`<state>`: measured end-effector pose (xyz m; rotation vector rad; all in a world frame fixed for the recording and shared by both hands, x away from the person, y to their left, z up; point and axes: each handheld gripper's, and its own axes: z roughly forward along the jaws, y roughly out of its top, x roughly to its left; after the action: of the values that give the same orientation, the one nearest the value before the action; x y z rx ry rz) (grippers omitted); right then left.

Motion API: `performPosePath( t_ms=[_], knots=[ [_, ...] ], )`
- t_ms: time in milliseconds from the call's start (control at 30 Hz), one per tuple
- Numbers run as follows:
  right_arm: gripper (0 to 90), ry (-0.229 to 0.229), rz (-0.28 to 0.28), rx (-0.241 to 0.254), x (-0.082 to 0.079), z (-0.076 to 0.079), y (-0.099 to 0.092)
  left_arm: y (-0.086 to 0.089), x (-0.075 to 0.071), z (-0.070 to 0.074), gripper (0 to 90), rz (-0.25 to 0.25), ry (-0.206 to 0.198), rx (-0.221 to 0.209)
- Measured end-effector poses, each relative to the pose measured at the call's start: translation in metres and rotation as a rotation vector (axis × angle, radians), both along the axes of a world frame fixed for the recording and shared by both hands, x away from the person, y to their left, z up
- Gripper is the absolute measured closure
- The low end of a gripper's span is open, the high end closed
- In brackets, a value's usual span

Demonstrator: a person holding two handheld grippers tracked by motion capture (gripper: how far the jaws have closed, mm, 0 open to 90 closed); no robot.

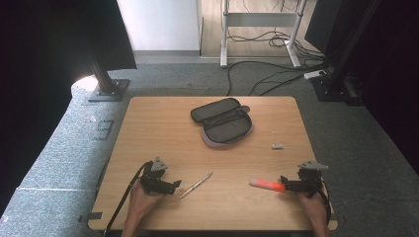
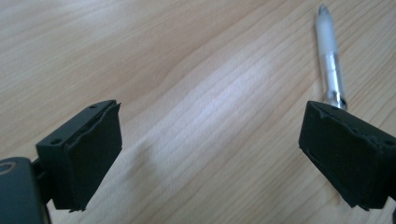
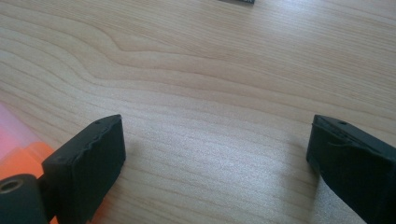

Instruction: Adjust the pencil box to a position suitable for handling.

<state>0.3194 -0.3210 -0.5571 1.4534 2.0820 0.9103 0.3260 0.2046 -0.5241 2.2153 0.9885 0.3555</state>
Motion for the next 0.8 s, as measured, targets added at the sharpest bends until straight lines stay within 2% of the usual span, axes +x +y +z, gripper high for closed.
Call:
performPosePath(
  t_ms=[233,367,433,533,633,700,800],
  knots=[
    [4.1,0.000,0.000,0.000,0.000,0.000,0.000,-0.007,0.009,0.008,7.8,-0.013,0.008,-0.022],
    [4.1,0.000,0.000,0.000,0.000,0.000,0.000,-0.013,0.014,0.014,8.9,-0.027,-0.003,-0.011],
    [4.1,0.000,0.000,0.000,0.000,0.000,0.000,-0.015,0.017,0.017,10.0,-0.036,-0.003,-0.029],
    [4.1,0.000,0.000,0.000,0.000,0.000,0.000,-0.019,0.022,0.020,11.4,-0.045,-0.007,-0.026],
    [4.1,0.000,0.000,0.000,0.000,0.000,0.000,-0.023,0.026,0.022,12.6,-0.056,-0.004,-0.043],
    [4.1,0.000,0.000,0.000,0.000,0.000,0.000,-0.028,0.030,0.024,13.2,-0.063,-0.009,-0.028],
    [4.1,0.000,0.000,0.000,0.000,0.000,0.000,-0.032,0.034,0.027,13.7,-0.077,-0.009,-0.037]
  ],
)
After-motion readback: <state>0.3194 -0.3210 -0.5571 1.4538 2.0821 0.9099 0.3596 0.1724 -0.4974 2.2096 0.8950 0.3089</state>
